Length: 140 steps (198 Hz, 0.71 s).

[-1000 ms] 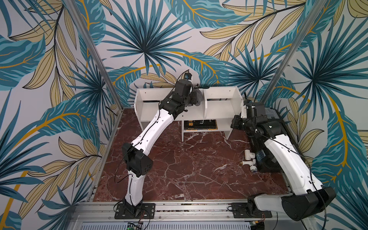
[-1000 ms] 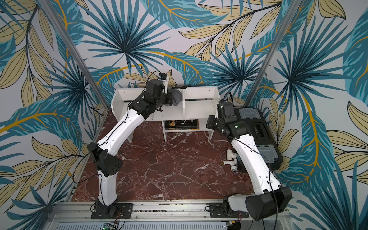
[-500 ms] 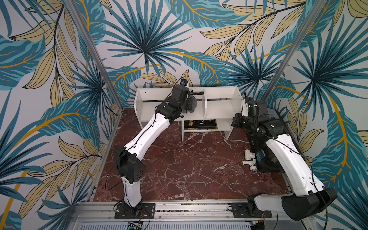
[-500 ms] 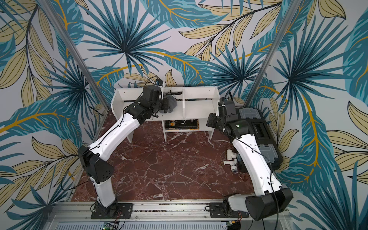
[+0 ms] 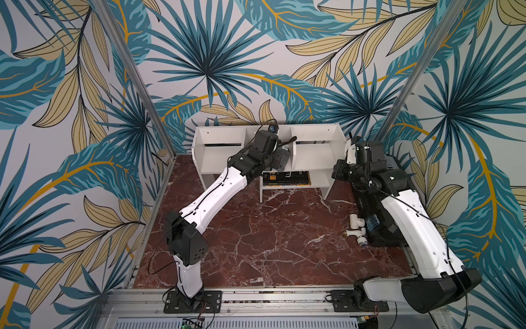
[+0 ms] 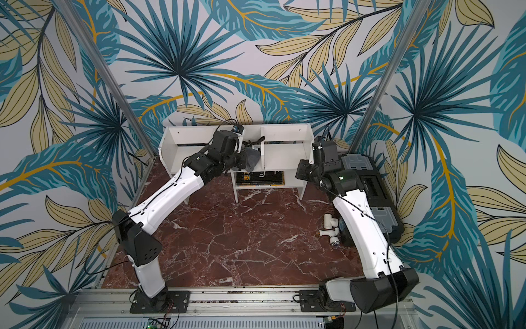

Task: Wipe the bookshelf clean with a cloth
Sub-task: Wipe the dust from the shelf.

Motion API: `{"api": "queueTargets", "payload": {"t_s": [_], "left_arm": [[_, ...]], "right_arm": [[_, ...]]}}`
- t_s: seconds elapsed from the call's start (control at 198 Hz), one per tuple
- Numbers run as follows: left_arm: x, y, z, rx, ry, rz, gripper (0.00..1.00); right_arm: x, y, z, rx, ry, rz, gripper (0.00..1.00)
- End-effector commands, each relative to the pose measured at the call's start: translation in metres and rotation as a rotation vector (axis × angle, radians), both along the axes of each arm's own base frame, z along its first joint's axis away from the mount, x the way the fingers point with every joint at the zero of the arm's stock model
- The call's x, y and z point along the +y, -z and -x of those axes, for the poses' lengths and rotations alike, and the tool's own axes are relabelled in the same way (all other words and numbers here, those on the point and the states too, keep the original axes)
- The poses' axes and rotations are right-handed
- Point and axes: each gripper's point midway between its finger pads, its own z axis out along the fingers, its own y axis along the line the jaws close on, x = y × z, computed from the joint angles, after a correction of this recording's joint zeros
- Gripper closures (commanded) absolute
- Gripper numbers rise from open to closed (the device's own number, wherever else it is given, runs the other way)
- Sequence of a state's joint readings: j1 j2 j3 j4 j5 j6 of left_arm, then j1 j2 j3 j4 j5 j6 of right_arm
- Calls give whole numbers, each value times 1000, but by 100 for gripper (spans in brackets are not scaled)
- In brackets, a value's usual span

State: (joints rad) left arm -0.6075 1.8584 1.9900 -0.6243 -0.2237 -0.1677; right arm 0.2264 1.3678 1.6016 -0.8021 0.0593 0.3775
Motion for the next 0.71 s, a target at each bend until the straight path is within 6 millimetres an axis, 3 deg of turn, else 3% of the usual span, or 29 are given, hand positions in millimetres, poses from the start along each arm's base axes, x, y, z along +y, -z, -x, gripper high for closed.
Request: {"api": "queueTargets", "payload": {"t_s": [0.0, 0.171, 0.323, 0.373, 0.439, 0.489, 0.504, 0.514, 0.701], "left_arm": [[32, -63, -12, -143, -96, 7, 100], [48, -99, -16, -222, -123, 15, 100], [57, -133, 3, -284, -78, 99, 100], [62, -145, 12, -299, -67, 119, 100], [75, -159, 22, -318, -76, 132, 100], [88, -167, 29, -328, -95, 138, 100], [92, -168, 30, -330, -101, 140, 100], [95, -169, 31, -330, -107, 140, 100], [162, -164, 44, -311, -236, 158, 100]], "right_arm": [[1, -7, 0, -2, -18, 32, 100], [4, -11, -6, -12, -22, 15, 100], [-5, -14, -8, -17, 9, 61, 100], [-13, -20, -10, -22, 41, 92, 85], [-19, -28, -12, -30, 62, 118, 55], [-22, -33, -16, -35, 74, 135, 41], [-23, -34, -17, -37, 74, 141, 9], [-23, -36, -17, -40, 73, 143, 3], [-34, -58, -25, -76, 108, 188, 1]]}}
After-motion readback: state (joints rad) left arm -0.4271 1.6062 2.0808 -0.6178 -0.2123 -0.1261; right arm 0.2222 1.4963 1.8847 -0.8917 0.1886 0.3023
